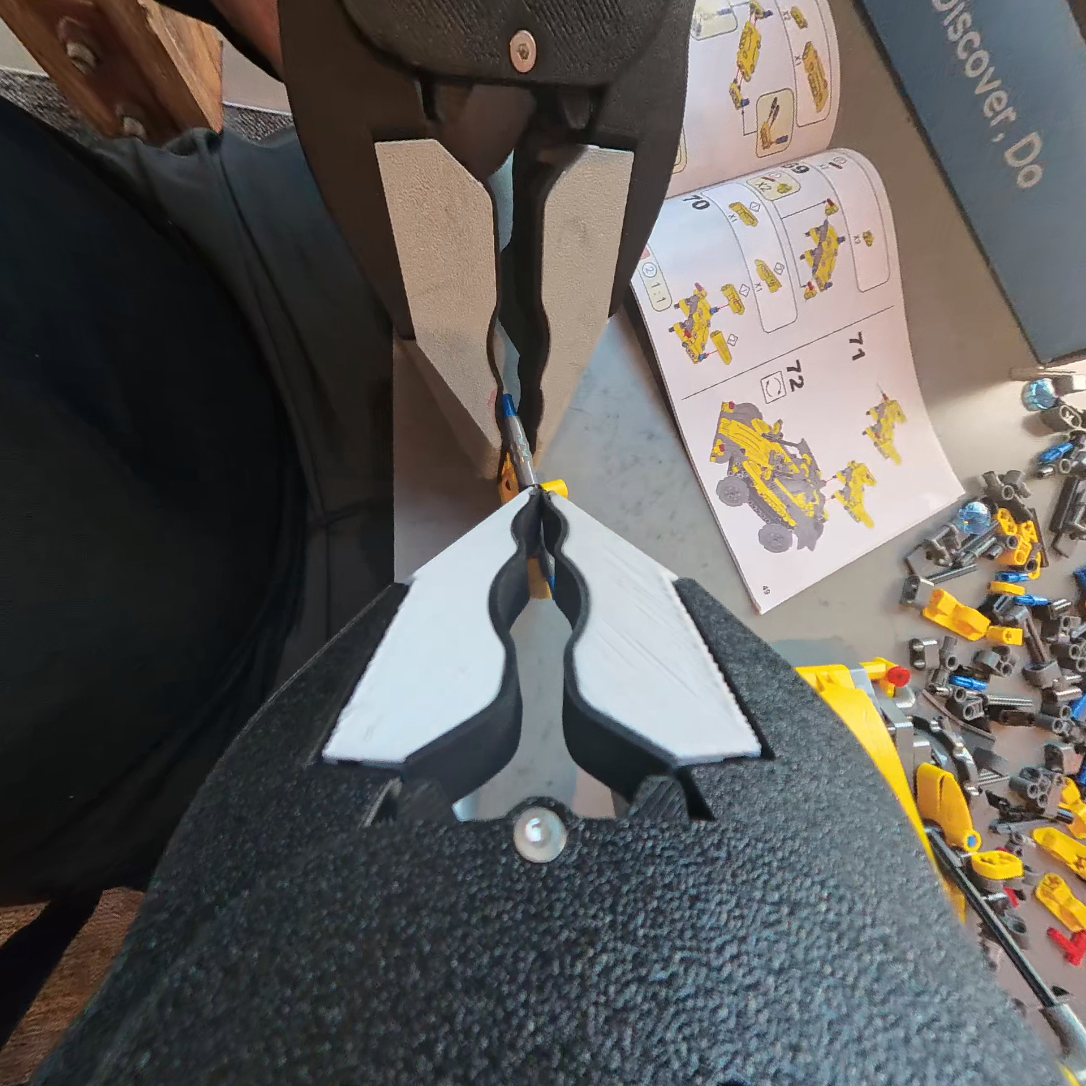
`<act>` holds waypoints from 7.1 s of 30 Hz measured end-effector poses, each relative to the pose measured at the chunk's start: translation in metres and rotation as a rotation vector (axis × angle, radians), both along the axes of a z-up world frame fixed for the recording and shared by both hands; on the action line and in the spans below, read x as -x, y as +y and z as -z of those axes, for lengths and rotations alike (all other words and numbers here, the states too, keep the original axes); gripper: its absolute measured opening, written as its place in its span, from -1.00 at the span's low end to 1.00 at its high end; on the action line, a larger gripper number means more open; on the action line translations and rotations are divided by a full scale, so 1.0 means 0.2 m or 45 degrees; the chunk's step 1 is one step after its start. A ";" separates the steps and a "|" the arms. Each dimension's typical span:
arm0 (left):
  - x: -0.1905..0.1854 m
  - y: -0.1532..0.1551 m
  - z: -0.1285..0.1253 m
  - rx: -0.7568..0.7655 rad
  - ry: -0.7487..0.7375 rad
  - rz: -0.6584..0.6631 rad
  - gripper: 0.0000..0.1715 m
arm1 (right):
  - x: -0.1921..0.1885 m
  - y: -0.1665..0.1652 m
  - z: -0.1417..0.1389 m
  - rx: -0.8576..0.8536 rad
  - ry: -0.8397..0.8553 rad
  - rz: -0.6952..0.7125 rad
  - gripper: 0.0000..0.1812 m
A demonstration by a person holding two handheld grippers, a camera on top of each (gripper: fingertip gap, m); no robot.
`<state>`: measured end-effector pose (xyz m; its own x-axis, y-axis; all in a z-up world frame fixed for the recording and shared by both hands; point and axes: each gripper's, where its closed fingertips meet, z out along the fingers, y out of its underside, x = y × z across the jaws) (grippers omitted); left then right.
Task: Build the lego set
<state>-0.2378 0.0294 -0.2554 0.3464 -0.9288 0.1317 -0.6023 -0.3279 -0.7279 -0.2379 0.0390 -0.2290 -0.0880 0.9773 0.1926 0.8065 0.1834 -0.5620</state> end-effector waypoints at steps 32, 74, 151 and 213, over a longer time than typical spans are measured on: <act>0.13 0.25 -0.23 -1.810 0.824 -0.098 -0.95 | 0.10 0.20 -0.11 -1.250 0.210 0.108 -0.61; 0.02 -0.12 -0.86 -0.893 -0.705 0.225 -0.79 | 0.04 -0.16 -0.80 -0.250 1.321 -0.094 -0.83; 0.32 -0.13 -0.66 -0.899 -1.017 0.118 -0.93 | 0.23 0.75 -0.10 -0.107 -0.119 0.144 -0.57; 0.25 -0.13 -0.18 -0.837 -0.074 -0.194 -0.77 | -0.02 0.39 0.10 -1.222 -0.164 -0.078 -0.91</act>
